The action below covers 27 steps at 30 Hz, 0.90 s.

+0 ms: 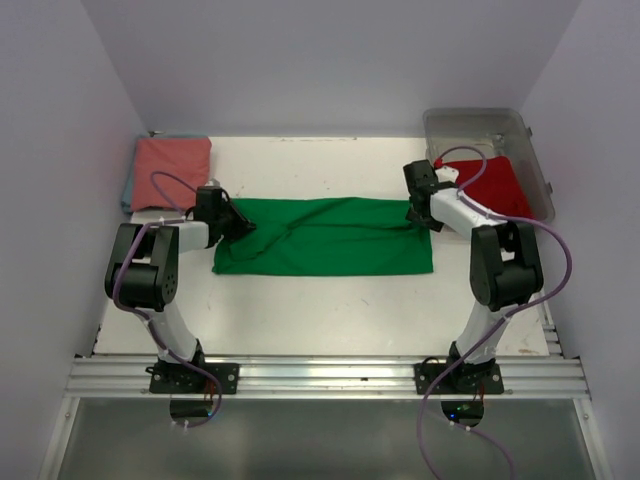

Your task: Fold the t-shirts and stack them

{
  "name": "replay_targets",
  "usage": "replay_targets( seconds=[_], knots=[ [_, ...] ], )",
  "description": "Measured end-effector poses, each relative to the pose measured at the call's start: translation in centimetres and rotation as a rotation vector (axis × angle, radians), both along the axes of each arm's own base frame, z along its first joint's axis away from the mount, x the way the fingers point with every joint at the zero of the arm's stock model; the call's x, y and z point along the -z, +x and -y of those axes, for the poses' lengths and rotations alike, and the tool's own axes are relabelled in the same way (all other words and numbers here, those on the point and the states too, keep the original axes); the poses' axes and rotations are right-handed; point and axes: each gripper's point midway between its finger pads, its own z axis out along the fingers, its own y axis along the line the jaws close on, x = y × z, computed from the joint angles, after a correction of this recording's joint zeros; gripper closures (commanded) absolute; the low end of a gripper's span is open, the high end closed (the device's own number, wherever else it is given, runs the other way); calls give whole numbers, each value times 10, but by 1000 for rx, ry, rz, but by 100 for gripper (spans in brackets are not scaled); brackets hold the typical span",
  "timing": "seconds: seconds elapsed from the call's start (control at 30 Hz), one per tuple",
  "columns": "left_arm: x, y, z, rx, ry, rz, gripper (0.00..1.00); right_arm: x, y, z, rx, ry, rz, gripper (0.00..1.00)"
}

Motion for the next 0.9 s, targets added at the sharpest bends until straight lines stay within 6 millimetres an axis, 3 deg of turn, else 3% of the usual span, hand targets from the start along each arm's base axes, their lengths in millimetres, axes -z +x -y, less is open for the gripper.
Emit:
replay_targets(
  seconds=[0.17, 0.3, 0.5, 0.67, 0.8, 0.9],
  knots=[
    [0, 1, 0, 1, -1, 1, 100, -20, 12, -5, -13, 36, 72, 48],
    [0, 2, 1, 3, -3, 1, 100, -9, 20, -11, -26, 55, 54, 49],
    [0, 3, 1, 3, -2, 1, 100, 26, 30, -21, -43, 84, -9, 52],
    [0, 3, 1, 3, -2, 1, 100, 24, 37, -24, -44, 96, 9, 55],
    [0, 3, 1, 3, -2, 1, 100, 25, 34, -23, -36, 93, 4, 67],
    [0, 6, 1, 3, -2, 2, 100, 23, 27, -20, -23, 82, -10, 71]
  ],
)
